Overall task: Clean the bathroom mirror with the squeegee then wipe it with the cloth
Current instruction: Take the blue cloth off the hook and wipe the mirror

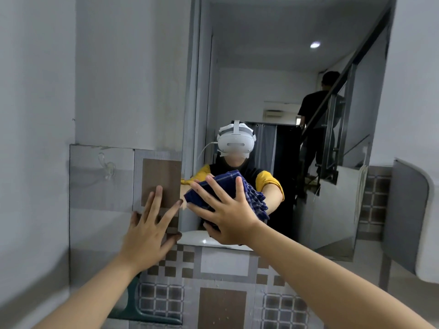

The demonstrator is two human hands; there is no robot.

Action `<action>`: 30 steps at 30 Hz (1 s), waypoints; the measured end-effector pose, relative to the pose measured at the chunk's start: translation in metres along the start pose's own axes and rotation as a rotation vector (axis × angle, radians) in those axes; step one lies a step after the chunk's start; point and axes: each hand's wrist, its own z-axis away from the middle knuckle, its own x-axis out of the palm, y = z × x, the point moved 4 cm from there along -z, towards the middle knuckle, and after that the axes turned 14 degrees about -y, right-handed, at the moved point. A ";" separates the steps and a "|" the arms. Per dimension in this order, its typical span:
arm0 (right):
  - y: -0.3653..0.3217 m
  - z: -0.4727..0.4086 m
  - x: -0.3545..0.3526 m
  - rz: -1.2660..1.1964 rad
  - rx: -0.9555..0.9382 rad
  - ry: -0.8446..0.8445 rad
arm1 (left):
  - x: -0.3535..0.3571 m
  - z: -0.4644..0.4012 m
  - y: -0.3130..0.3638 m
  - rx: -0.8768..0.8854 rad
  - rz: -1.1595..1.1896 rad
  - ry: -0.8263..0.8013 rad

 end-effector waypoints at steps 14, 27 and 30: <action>0.126 0.164 0.032 -0.045 0.532 0.017 | 0.002 -0.001 0.005 -0.042 0.018 -0.056; 0.023 0.173 0.083 -0.585 1.097 0.166 | 0.004 -0.004 0.003 0.013 0.052 -0.014; -0.013 0.133 0.079 -0.603 1.061 0.228 | 0.002 -0.002 0.004 0.038 0.086 0.018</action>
